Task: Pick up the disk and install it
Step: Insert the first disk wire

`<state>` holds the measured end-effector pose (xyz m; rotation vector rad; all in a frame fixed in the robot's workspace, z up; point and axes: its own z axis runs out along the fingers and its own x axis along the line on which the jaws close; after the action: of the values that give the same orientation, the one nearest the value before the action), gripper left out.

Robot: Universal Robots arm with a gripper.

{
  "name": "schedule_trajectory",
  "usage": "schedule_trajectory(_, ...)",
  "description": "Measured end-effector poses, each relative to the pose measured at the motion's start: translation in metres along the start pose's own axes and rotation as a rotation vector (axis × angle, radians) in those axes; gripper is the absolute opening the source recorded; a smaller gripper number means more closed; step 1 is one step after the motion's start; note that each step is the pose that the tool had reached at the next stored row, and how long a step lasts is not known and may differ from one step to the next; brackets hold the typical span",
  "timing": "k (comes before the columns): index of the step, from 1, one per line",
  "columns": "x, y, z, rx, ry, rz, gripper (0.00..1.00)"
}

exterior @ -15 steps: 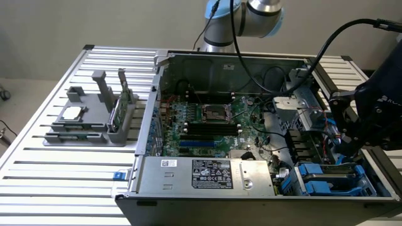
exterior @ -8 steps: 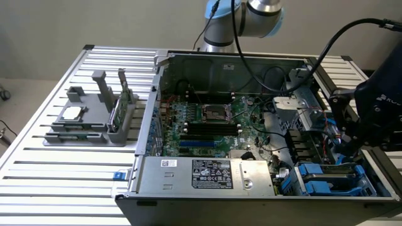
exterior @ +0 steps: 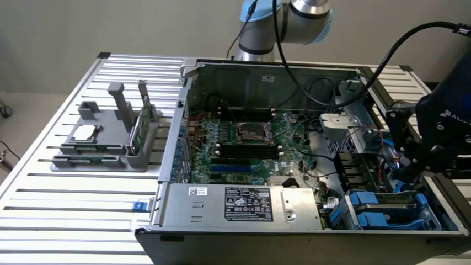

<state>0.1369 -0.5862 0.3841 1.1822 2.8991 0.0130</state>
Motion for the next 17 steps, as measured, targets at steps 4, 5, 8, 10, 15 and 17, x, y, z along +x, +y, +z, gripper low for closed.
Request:
schedule_trajectory(4,0.0,0.0,0.0,-0.0011,0.0005,0.054,0.11)
schedule_trajectory(5,0.0,0.0,0.0,-0.0013,0.0006,0.067,0.11)
schedule_trajectory(8,0.0,0.0,0.0,-0.0026,0.0014,0.105,0.12)
schedule_trajectory(10,0.0,0.0,0.0,-0.0033,0.0019,0.129,0.24)
schedule_trajectory(15,-0.0002,0.0002,0.0,-0.0041,0.0024,0.173,0.31)
schedule_trajectory(17,-0.0008,0.0007,0.0,-0.0041,0.0023,0.185,0.31)
